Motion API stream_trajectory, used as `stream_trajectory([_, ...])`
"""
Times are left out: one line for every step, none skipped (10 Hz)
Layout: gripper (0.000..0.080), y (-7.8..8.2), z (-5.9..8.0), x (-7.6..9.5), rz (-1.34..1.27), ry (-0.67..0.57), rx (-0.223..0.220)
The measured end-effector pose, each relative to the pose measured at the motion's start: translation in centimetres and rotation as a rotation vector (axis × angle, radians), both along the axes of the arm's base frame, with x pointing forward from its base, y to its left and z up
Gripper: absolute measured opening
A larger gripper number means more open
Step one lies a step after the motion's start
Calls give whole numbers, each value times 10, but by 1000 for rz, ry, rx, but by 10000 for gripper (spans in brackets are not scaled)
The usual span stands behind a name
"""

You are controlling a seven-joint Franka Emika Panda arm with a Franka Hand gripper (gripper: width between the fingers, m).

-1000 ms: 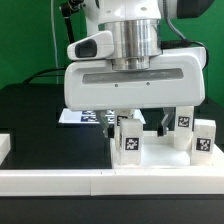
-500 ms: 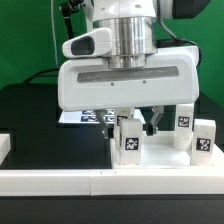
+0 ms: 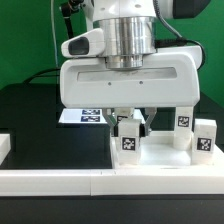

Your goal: Assemble square table

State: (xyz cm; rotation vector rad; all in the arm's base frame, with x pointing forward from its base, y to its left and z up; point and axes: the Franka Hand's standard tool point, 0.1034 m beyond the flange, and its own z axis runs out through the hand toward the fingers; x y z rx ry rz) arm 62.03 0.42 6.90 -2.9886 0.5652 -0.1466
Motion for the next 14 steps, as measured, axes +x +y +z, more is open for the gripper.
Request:
stream_trajectory([288, 0, 0, 1, -158, 5, 24])
stream_trajectory([288, 0, 1, 1, -284, 17, 37])
stream_trajectory([288, -1, 1, 1, -420, 27, 68])
stream_trajectory([288, -1, 1, 1, -635, 47, 128])
stream_trajectory([289, -3, 2, 1, -777, 77, 167])
stream_trajectory([289, -2, 1, 0, -793, 80, 170])
stream_trajectory([290, -1, 1, 0, -872, 91, 179])
stream_trajectory([290, 0, 1, 0, -942, 99, 187])
stream_trajectory([290, 0, 1, 0, -1039, 113, 204])
stream_trajectory([290, 0, 0, 0, -1169, 132, 232])
stream_trajectory([290, 3, 0, 0, -1304, 153, 253])
stream_trajectory([290, 5, -2, 1, -1405, 164, 272])
stream_trajectory([290, 3, -2, 2, -1477, 165, 286])
stream_trajectory([290, 2, -2, 3, -1538, 166, 293])
